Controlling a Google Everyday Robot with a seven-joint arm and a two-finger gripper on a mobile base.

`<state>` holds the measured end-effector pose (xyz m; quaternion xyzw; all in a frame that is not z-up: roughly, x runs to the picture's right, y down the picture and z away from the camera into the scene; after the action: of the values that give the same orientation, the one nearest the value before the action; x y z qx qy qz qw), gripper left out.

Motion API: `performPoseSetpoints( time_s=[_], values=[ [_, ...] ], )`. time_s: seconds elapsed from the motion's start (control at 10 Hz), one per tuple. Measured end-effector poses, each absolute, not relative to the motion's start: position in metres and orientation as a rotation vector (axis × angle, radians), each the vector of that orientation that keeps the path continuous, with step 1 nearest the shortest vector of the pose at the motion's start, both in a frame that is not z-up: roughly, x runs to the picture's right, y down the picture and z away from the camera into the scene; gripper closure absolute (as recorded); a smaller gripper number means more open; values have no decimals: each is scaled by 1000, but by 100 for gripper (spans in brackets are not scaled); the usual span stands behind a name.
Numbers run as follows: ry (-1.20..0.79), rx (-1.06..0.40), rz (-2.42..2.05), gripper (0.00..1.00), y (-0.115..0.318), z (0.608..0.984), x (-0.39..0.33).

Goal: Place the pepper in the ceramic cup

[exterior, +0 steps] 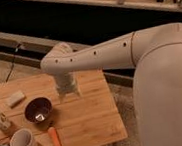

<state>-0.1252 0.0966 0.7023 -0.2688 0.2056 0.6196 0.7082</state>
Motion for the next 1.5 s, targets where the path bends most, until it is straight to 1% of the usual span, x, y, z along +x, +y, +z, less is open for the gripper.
performPoseSetpoints(
  time_s=[0.3,0.7,1.2,1.5],
  values=[
    [398,-636,1219,35,106,693,-159],
    [419,-703,1045,35,138,675,-180],
    [470,-730,971,35,186,694,-200],
    [499,-742,952,35,213,708,-199]
  ],
)
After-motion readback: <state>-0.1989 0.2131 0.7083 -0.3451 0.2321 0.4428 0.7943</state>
